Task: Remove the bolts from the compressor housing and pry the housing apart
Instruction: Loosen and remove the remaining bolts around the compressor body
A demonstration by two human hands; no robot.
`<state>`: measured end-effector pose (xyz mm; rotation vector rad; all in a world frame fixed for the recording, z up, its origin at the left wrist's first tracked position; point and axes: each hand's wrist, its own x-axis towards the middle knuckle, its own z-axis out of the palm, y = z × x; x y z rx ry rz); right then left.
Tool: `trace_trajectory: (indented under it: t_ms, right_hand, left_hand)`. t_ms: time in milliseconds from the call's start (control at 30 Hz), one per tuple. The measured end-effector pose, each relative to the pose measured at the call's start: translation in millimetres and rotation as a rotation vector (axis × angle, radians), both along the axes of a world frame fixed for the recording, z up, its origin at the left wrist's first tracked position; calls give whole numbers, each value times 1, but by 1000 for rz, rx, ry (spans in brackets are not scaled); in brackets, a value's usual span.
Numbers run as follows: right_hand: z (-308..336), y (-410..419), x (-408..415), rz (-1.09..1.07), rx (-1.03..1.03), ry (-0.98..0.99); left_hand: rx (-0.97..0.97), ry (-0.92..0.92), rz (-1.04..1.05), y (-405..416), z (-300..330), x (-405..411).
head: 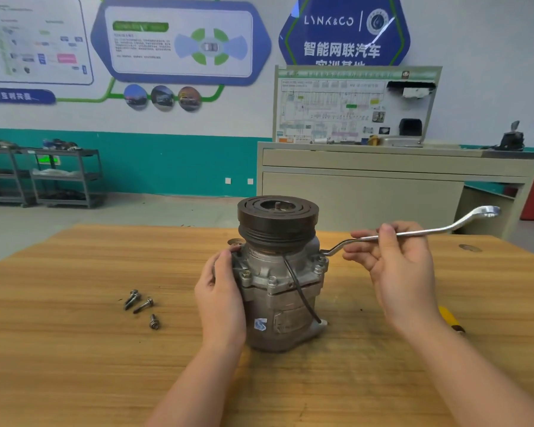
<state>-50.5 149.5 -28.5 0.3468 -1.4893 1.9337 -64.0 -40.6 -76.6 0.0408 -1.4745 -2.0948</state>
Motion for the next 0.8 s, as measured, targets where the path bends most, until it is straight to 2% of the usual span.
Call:
trace_trajectory:
  t_ms: [100, 267, 500, 567, 600, 733, 800]
  right_hand:
    - [-8, -7, 7, -148, 190, 131]
    - [-21, -15, 9, -390, 688, 453]
    - [-27, -33, 4, -610, 976, 766]
    - [-30, -37, 1, -633, 857, 690]
    - [-31, -40, 2, -610, 692, 607]
    - [-19, -44, -3, -305, -228, 201]
    - [-6, -32, -22, -253, -474, -58]
  left_hand:
    - [10, -3, -6, 0, 0, 0]
    - [4, 1, 5, 0, -1, -1]
    - [-5, 17, -1, -2, 1, -1]
    - [-16, 24, -3, -3, 2, -1]
    - [-24, 25, 1, -4, 2, 0]
    - [-54, 17, -18, -5, 1, 1]
    - [-61, 22, -11, -5, 1, 1]
